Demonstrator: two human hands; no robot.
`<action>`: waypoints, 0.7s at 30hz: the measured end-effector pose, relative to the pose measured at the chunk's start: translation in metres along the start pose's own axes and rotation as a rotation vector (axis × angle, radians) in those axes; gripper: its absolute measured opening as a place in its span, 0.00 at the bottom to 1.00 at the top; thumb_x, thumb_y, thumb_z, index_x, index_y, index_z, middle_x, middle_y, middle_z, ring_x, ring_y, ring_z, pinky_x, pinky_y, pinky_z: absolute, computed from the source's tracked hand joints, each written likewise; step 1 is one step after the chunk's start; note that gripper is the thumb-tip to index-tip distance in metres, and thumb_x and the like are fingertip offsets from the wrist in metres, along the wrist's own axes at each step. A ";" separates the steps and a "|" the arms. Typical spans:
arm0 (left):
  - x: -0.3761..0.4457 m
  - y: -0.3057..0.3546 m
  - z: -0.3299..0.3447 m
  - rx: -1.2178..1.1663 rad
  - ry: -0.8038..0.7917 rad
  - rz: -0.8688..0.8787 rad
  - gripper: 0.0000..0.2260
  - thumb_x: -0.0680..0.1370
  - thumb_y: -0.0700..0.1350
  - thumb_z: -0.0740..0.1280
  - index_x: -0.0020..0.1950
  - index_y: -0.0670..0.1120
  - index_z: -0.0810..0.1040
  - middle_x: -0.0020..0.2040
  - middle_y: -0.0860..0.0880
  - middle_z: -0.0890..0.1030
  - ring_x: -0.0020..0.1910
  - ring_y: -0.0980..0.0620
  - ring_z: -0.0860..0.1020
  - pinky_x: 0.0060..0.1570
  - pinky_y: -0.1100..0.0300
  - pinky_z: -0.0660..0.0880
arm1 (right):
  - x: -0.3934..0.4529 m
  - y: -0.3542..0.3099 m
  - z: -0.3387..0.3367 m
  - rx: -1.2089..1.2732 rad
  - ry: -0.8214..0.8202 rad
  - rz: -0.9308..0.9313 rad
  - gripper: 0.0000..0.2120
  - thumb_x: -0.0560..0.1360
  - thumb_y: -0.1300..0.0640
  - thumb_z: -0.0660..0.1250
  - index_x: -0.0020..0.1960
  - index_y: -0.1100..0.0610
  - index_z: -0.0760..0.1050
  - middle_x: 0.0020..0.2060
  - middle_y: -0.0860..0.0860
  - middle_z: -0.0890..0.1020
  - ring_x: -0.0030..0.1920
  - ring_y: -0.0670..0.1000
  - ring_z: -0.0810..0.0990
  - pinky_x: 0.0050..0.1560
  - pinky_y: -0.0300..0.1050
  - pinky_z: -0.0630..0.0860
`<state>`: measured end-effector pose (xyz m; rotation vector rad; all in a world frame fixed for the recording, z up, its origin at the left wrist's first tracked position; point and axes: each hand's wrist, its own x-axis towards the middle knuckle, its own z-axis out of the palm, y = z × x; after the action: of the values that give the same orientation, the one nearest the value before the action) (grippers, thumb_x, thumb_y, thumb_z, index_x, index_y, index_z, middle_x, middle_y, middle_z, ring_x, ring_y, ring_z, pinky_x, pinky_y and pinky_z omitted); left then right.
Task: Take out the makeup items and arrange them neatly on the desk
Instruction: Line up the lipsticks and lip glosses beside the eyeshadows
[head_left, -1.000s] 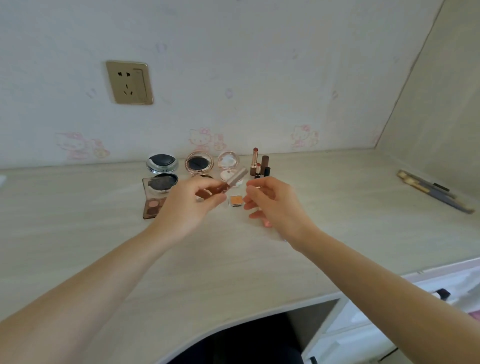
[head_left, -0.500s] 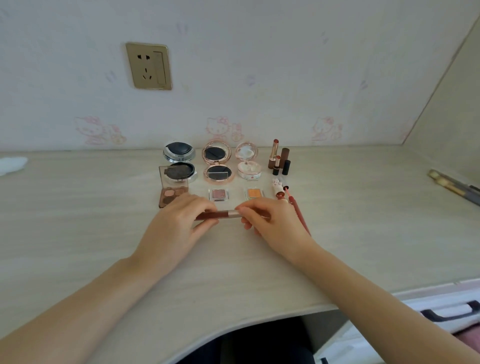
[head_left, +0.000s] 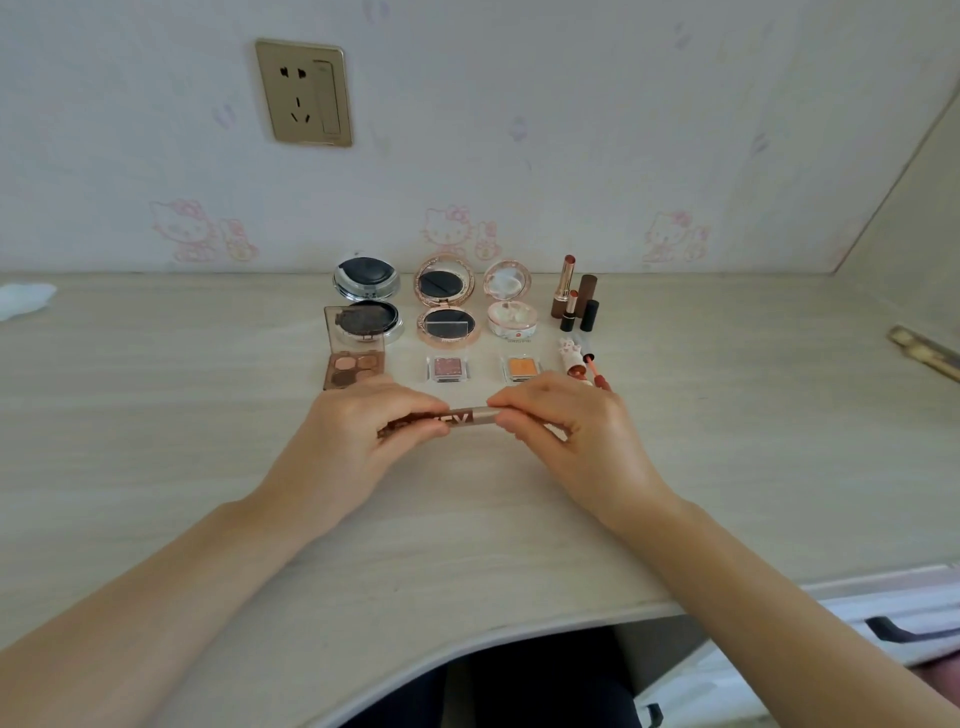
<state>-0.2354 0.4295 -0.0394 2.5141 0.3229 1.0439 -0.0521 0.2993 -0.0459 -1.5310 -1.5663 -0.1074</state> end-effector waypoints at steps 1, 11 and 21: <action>0.000 -0.001 0.000 -0.008 -0.003 0.000 0.07 0.72 0.45 0.72 0.48 0.46 0.84 0.40 0.58 0.80 0.40 0.64 0.75 0.42 0.71 0.69 | -0.001 0.000 0.000 -0.003 -0.005 0.002 0.06 0.74 0.58 0.70 0.51 0.54 0.83 0.43 0.41 0.78 0.44 0.39 0.77 0.49 0.30 0.70; 0.000 0.000 0.000 0.031 0.027 0.070 0.08 0.72 0.44 0.71 0.48 0.42 0.84 0.42 0.52 0.82 0.43 0.55 0.77 0.44 0.58 0.74 | -0.004 -0.009 -0.001 0.027 -0.101 0.260 0.17 0.76 0.36 0.55 0.54 0.44 0.76 0.42 0.39 0.80 0.45 0.42 0.78 0.59 0.58 0.73; -0.002 -0.004 0.000 0.031 -0.010 0.047 0.08 0.73 0.45 0.72 0.49 0.44 0.83 0.43 0.53 0.82 0.44 0.56 0.77 0.44 0.57 0.74 | -0.001 -0.007 -0.001 0.102 -0.099 0.274 0.14 0.72 0.56 0.71 0.50 0.41 0.71 0.46 0.39 0.79 0.50 0.48 0.78 0.46 0.50 0.78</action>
<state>-0.2374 0.4320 -0.0425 2.5656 0.2808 1.0510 -0.0578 0.2961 -0.0428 -1.6745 -1.3990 0.2025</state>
